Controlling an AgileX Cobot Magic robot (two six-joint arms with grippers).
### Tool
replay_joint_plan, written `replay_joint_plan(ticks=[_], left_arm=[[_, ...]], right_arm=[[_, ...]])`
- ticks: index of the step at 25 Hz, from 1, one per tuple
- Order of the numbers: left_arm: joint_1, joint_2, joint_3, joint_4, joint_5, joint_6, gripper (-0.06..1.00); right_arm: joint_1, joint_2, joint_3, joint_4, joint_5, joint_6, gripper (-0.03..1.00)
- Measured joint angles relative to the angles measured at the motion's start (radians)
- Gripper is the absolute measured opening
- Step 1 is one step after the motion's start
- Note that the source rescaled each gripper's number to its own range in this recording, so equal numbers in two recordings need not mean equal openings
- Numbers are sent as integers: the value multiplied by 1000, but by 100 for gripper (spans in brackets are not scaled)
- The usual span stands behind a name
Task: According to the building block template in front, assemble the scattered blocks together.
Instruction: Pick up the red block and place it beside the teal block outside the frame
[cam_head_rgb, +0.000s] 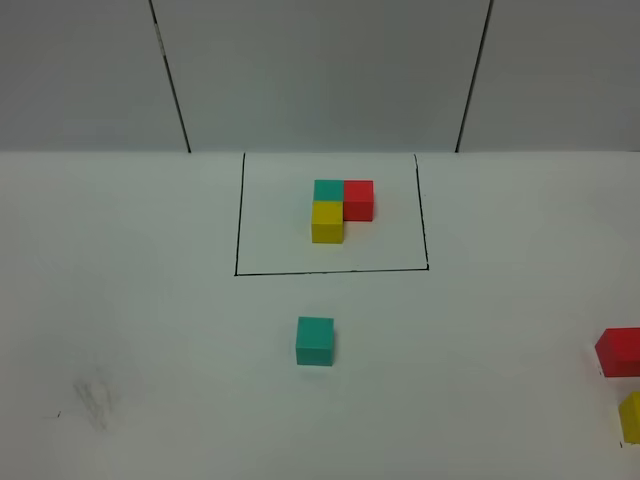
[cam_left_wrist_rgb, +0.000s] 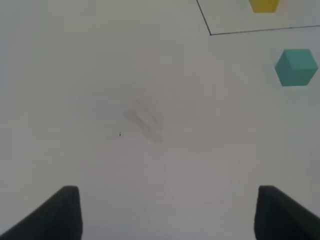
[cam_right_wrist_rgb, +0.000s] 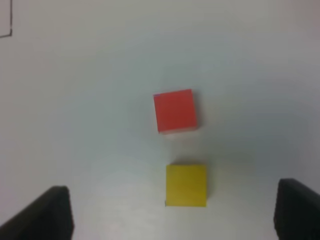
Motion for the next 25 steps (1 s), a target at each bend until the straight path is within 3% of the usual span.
replay_joint_plan(ticks=[7, 13, 21, 25], left_arm=[[0, 0, 0, 0, 0, 0, 74], [0, 0, 0, 0, 0, 0, 74], [0, 0, 0, 0, 0, 0, 74], [0, 0, 0, 0, 0, 0, 74]], right_arm=[[0, 254, -63, 0, 24, -11, 66], [7, 391, -70, -12, -11, -46, 66], [168, 476, -74, -117, -141, 6, 66], [192, 519, -111, -131, -160, 49, 66]])
